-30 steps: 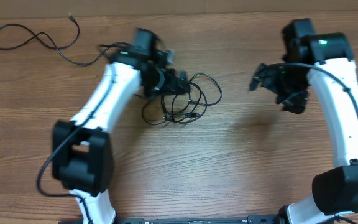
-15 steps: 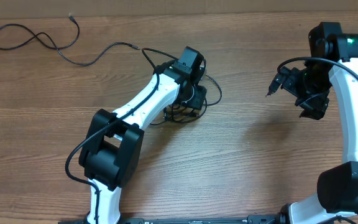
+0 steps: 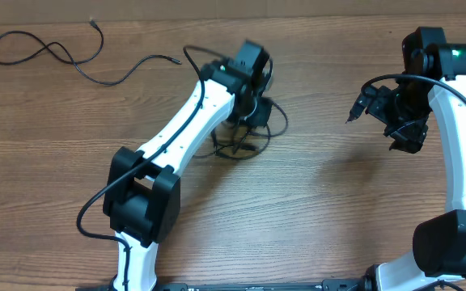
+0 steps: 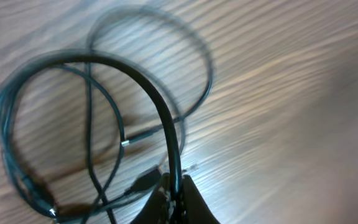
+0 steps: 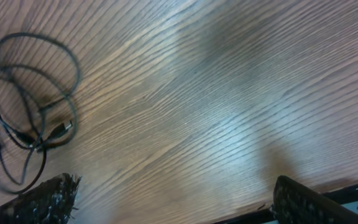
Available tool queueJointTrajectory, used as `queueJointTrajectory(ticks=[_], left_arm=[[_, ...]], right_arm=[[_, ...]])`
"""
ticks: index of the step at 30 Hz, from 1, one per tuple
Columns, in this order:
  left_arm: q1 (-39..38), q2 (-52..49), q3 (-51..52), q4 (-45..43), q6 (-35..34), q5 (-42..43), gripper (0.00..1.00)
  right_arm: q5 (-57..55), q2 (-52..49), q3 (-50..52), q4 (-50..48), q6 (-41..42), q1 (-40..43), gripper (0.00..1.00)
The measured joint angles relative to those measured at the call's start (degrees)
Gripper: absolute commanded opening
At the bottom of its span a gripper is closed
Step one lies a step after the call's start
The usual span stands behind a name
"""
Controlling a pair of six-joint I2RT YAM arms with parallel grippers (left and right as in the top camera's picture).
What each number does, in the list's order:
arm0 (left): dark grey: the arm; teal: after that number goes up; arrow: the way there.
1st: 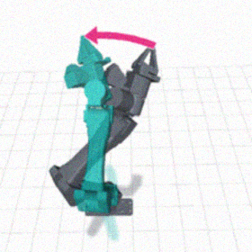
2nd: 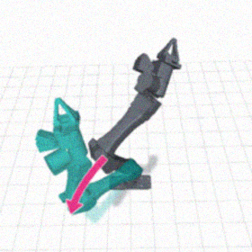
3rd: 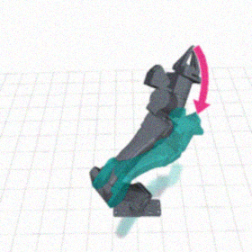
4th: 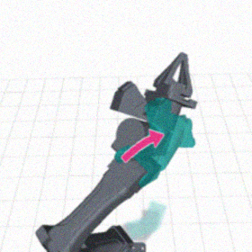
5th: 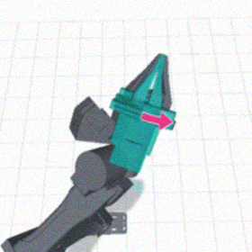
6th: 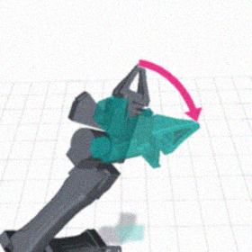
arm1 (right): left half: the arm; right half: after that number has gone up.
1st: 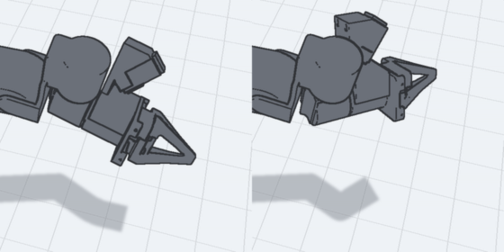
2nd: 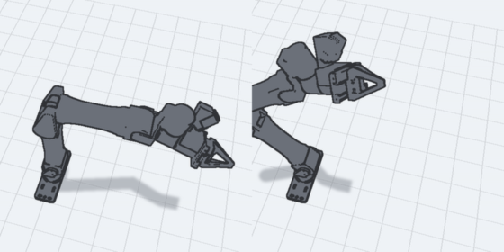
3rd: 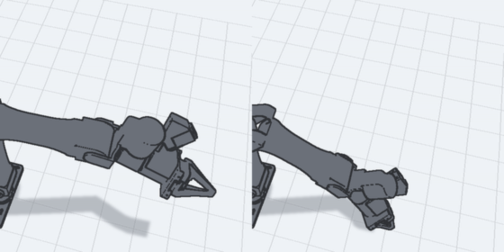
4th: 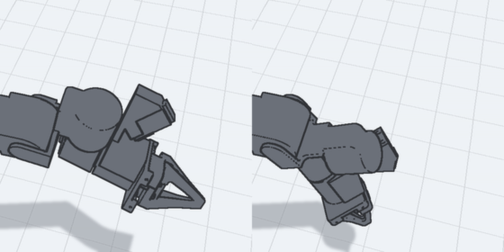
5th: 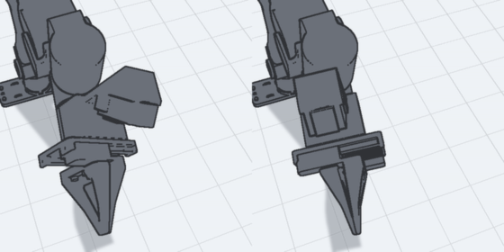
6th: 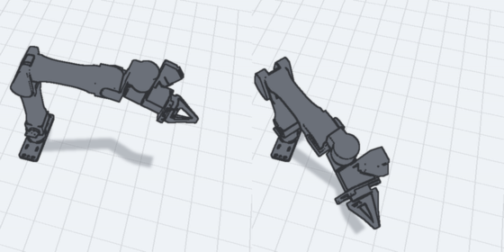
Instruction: Untangle cables
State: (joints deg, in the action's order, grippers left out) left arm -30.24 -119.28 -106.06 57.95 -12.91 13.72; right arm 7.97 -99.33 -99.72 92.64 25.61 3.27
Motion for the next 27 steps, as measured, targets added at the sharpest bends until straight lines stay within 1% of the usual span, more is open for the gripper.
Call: queueJointTrajectory(ticks=[7, 11, 15, 21, 24, 27], left_arm=[[-0.02, 4.87, -13.07, -0.57, -1.11, 12.76, 0.04], [-0.02, 9.01, -18.84, -2.78, -3.82, 16.85, 0.04], [-0.07, 11.82, -21.86, -5.42, -5.70, 20.50, 0.04], [-0.04, 12.41, -22.32, -7.21, -10.95, 24.06, 0.04], [-0.07, 12.33, -22.12, -12.41, -13.81, 27.89, 0.04], [-0.07, 12.33, -22.14, -21.11, -17.35, 32.44, 0.04]], right_arm=[[2.29, 0.00, 0.00, 0.39, -0.20, -1.18, 1.00], [4.17, 0.00, 0.00, -0.76, -0.22, -2.78, 1.00], [7.78, 0.00, 0.00, -4.11, -0.17, -4.44, 1.00], [15.72, 0.00, 0.00, -11.15, -0.17, -5.22, 1.00], [19.87, 0.00, 0.00, -15.28, -0.17, -5.38, 1.00], [22.10, 0.00, 0.00, -16.76, -0.17, -6.21, 1.00]])
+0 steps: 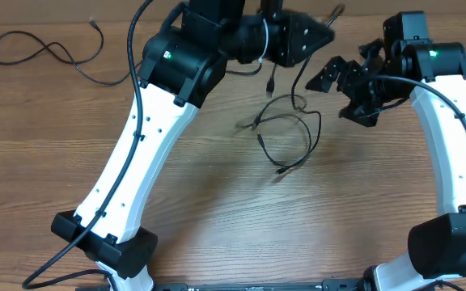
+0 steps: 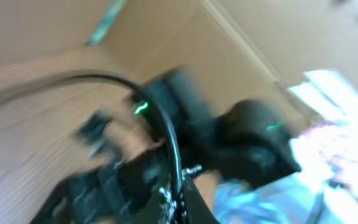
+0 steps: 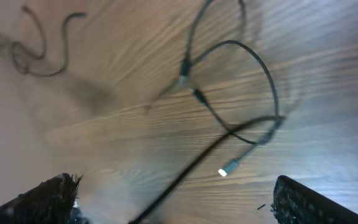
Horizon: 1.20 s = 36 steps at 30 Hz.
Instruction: Untangle cables
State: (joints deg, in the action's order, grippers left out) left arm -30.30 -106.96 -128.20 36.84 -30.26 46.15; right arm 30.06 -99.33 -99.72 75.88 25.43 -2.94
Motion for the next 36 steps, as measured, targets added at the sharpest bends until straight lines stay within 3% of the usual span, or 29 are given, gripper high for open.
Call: queueJointTrajectory(ticks=[6, 12, 21, 25, 31, 34, 36], left_arm=[[0.31, 0.00, 0.00, -13.14, -8.52, 5.25, 0.04], [2.62, 0.00, 0.02, -19.87, -17.14, 7.19, 0.04], [12.00, 0.00, 0.17, -44.37, -41.38, 9.49, 0.04], [14.58, 0.02, 0.15, -45.92, -48.98, 9.33, 0.04], [15.10, 0.02, 0.15, -42.77, -52.57, 8.94, 0.04], [15.10, 0.00, 0.17, -40.87, -55.45, 8.72, 0.04], [15.08, 0.00, 0.17, -41.99, -59.65, 8.70, 0.04]], right_arm=[[-1.64, 0.00, 0.00, 0.07, 0.02, -2.56, 1.00], [-3.93, 0.00, 0.22, 0.17, 0.02, -3.06, 1.00], [-5.49, 0.00, 3.54, 0.61, -0.70, -3.61, 0.98], [-1.38, 0.00, 3.91, 0.42, -5.49, -5.88, 0.98], [10.56, 0.00, 3.91, 0.04, -17.49, -9.31, 1.00], [15.69, 0.00, 3.96, -1.38, -22.36, -10.71, 0.97], [17.14, 0.00, 4.07, -3.82, -24.20, -11.21, 0.89]])
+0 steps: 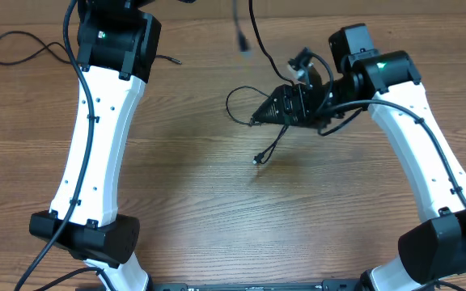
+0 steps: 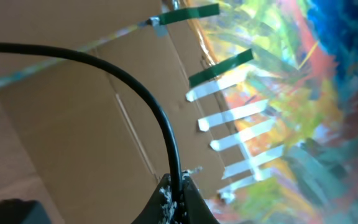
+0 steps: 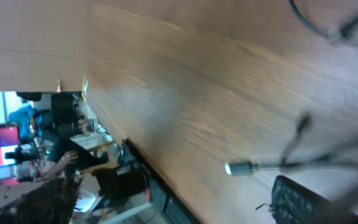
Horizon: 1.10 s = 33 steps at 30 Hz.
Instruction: Untangle cables
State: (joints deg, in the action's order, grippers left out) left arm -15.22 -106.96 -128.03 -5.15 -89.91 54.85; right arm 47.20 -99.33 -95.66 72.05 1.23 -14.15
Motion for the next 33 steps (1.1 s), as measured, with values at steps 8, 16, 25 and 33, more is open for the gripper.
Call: queueJointTrajectory(ticks=[8, 16, 25, 33], left_arm=[[0.37, -0.02, 0.02, -14.05, -10.78, -1.46, 0.04], [1.79, -0.04, 0.04, -20.57, -20.31, 1.20, 0.04], [2.16, -0.04, 0.04, -32.81, -27.63, 6.54, 0.04], [2.91, -0.04, 0.04, -26.34, -27.52, 7.87, 0.04]], right_arm=[[-22.62, 0.00, 0.83, -9.53, 14.64, -0.13, 0.96], [-40.30, -0.07, 2.10, -12.04, 27.26, 1.90, 1.00], [-50.42, -0.07, 2.10, -11.08, 34.60, 13.07, 1.00], [-24.72, -0.07, 2.14, -8.15, 16.81, 15.06, 1.00]])
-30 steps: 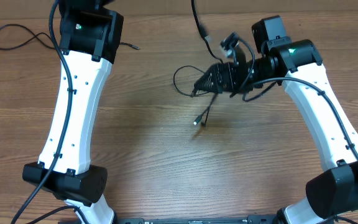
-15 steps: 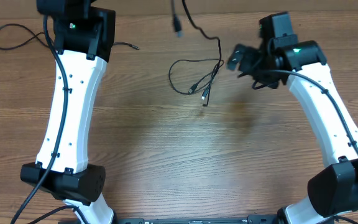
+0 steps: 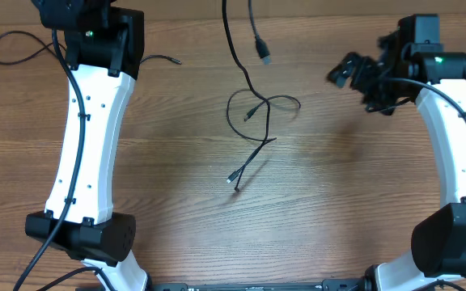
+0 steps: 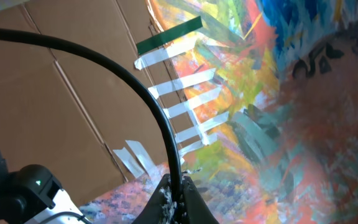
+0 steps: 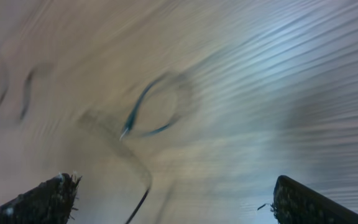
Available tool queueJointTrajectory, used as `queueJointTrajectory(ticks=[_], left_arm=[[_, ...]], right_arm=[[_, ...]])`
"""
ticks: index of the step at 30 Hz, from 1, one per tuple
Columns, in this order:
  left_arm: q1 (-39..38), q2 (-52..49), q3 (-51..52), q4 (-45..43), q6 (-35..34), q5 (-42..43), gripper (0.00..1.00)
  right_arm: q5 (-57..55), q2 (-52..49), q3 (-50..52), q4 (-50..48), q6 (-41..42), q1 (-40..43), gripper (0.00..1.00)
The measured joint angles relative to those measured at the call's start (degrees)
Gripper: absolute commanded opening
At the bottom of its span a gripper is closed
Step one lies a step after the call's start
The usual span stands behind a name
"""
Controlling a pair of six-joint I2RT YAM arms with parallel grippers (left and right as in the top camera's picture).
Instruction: Untangle cables
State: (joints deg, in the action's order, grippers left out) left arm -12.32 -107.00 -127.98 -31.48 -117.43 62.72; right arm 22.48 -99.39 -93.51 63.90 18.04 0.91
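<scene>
A black cable (image 3: 235,56) hangs from above the table's far edge down to a loose loop (image 3: 261,109) on the wood, and one plug (image 3: 232,179) lies toward the middle. A second plug (image 3: 261,53) dangles in the air. In the left wrist view my left gripper (image 4: 176,190) is shut on this cable (image 4: 135,87), held high and facing the wall; it is out of the overhead view. My right gripper (image 3: 356,74) is open at the far right, apart from the cable. Its blurred view shows the loop (image 5: 157,112) between its fingers (image 5: 58,196).
A second thin black cable (image 3: 31,50) lies curled at the far left corner, its end (image 3: 171,59) near my left arm (image 3: 87,121). Cardboard and a painted cloth stand behind the table. My right arm (image 3: 451,137) runs along the right edge.
My right gripper was low beside the hanging cable near the table's middle and is now at the far right, still open. The cable's loop now lies flatter, with a plug nearer the middle.
My left gripper was first shut on a cable in the tangle on the table, with the right one open at the right. The left then held the cable up high. The right was close to the hanging strands twice and now stands off to the right.
</scene>
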Motion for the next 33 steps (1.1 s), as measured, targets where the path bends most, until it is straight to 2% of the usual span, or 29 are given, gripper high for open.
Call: queueJointTrajectory(ticks=[7, 10, 13, 15, 23, 25, 26, 27, 33], left_arm=[[-0.02, 0.00, 0.00, 0.09, 0.15, 0.35, 0.04], [-0.02, 0.00, 0.00, 0.02, 0.15, 0.39, 0.04], [-0.02, 0.00, 0.00, 0.11, 0.13, 0.46, 0.04], [-0.02, 0.00, 0.00, 0.04, -0.09, 0.31, 0.04], [0.87, 0.00, 0.00, 0.07, -1.22, -1.73, 0.04], [1.88, 0.00, 0.00, 0.09, -1.27, -2.14, 0.04], [2.51, 0.00, 0.00, 0.07, -1.36, -2.34, 0.04], [3.43, 0.00, 0.00, 0.07, -1.38, -2.60, 0.04], [10.86, 0.00, 0.00, 0.44, -1.40, -3.39, 0.04]], right_arm=[[7.96, -1.11, 4.00, 2.25, -5.44, -8.20, 1.00], [9.27, -2.36, 7.93, 0.66, -6.14, -12.92, 0.89], [8.20, -2.95, 10.95, -0.66, -4.26, -16.55, 0.87], [6.03, -2.99, 12.63, -1.90, -1.70, -17.92, 0.81], [1.29, -2.99, 23.02, -14.51, 4.46, -18.67, 0.42], [0.90, -2.99, 24.57, -14.78, 5.01, -18.58, 0.16], [0.63, -2.99, 24.98, -14.60, 5.62, -18.56, 0.08], [0.13, -2.99, 25.20, -14.29, 6.32, -18.56, 0.04], [-5.84, -2.99, 25.31, -12.66, 11.41, -18.12, 0.04]])
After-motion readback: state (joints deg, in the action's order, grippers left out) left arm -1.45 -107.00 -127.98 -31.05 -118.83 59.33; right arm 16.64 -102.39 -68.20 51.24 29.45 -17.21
